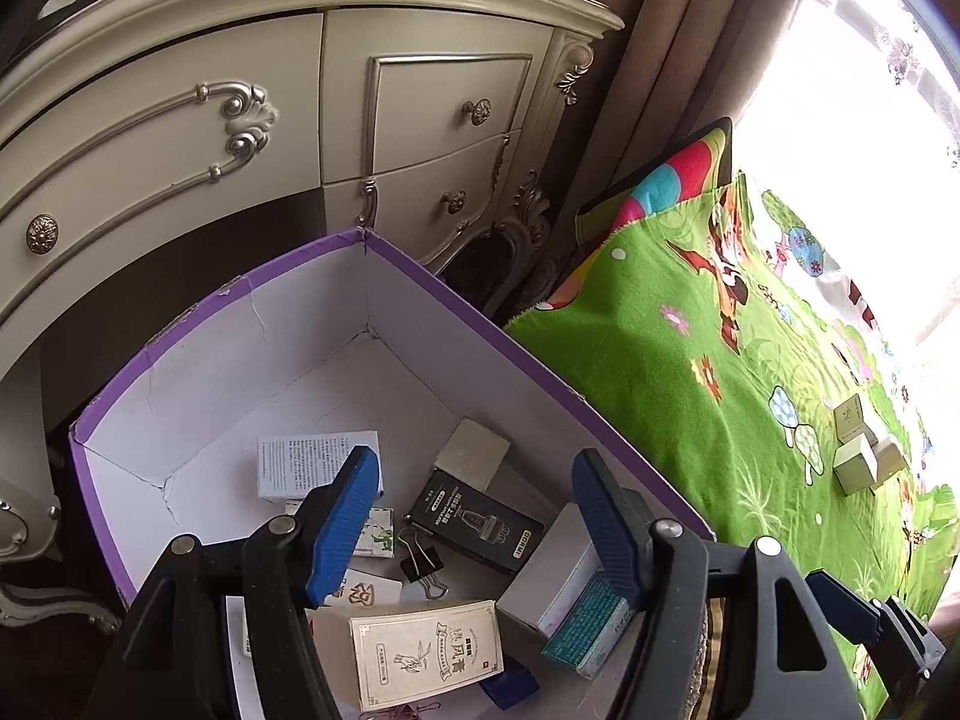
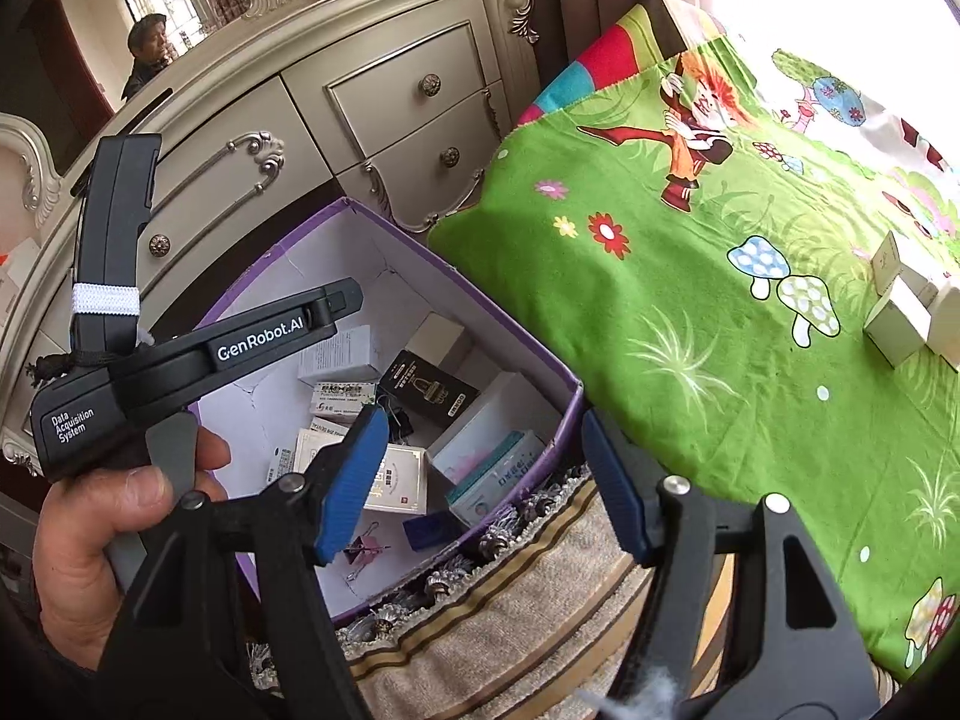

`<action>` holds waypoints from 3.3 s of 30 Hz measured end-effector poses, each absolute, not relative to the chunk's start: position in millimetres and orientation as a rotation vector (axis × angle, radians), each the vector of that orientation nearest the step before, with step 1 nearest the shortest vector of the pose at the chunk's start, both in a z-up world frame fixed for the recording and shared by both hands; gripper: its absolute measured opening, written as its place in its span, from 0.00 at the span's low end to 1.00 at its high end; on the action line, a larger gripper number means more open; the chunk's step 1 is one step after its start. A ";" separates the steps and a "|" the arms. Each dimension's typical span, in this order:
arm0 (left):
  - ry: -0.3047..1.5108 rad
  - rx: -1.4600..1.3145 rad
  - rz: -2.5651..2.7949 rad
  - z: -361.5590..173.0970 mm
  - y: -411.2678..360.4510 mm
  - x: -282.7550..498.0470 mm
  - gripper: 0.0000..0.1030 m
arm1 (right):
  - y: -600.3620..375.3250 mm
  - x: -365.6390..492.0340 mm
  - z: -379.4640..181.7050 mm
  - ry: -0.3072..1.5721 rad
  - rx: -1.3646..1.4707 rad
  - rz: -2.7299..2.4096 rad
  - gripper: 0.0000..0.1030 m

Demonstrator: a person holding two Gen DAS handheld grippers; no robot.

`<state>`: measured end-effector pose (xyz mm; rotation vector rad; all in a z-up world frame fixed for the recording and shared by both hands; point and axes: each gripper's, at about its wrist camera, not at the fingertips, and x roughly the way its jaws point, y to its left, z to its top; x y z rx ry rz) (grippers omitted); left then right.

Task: Organize rigid objects
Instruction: 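Move both open tools back over the bed toward the remaining items, then grasp the white wrapped box with the left tool while the right tool grasps the white plastic holder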

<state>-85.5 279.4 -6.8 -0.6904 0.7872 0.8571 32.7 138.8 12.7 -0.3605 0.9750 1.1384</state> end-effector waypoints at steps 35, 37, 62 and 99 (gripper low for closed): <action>0.863 -0.139 0.405 33.2 104.3 151.9 0.83 | -62.6 231.3 3.7 0.905 -0.112 0.525 0.80; 0.873 -0.075 0.389 29.3 92.9 166.6 0.83 | -68.3 235.4 3.5 0.888 -0.116 0.487 0.83; 0.963 -0.136 0.201 -30.9 83.5 252.0 0.45 | -87.6 265.3 -6.3 0.843 -0.074 0.401 0.93; 0.865 -0.299 0.304 -36.9 117.7 203.7 0.45 | 18.5 344.1 -49.2 0.898 -0.216 0.478 0.94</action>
